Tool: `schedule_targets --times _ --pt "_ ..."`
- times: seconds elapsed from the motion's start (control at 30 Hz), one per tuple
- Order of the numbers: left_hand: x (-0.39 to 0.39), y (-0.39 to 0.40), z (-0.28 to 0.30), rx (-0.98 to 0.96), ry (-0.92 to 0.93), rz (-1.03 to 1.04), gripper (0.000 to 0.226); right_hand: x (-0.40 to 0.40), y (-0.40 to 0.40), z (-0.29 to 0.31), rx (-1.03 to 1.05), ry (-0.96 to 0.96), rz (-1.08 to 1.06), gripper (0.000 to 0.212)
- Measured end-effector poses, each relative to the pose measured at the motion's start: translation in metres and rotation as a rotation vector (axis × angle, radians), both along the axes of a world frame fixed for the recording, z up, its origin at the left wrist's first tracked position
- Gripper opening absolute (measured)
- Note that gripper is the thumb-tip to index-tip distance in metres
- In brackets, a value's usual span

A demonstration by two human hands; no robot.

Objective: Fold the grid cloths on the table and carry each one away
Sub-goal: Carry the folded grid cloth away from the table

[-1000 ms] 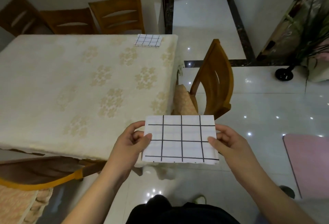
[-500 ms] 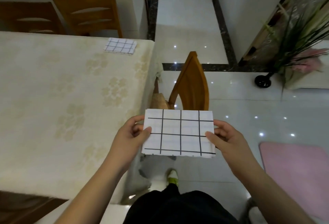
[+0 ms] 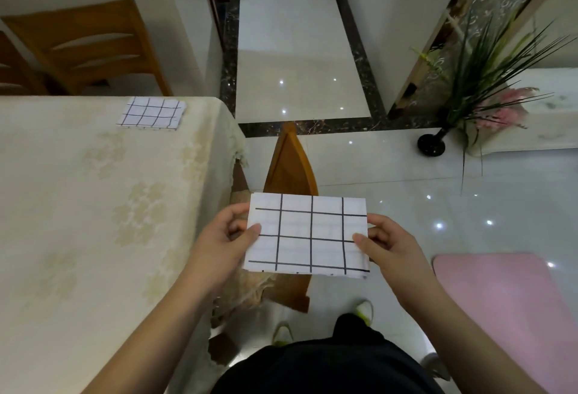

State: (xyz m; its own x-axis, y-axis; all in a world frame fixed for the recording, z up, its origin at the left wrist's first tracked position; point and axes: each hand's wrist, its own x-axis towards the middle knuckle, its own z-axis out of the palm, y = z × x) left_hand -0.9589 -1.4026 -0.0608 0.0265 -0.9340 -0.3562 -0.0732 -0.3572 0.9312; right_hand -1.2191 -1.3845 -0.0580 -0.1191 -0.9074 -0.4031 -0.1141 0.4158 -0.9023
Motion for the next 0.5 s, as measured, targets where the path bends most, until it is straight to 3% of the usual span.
schedule_targets --times 0.5 --pt "-0.174 -0.107 -0.002 0.082 -0.084 0.130 0.030 -0.176 -0.150 -0.014 0.036 -0.056 0.160 0.025"
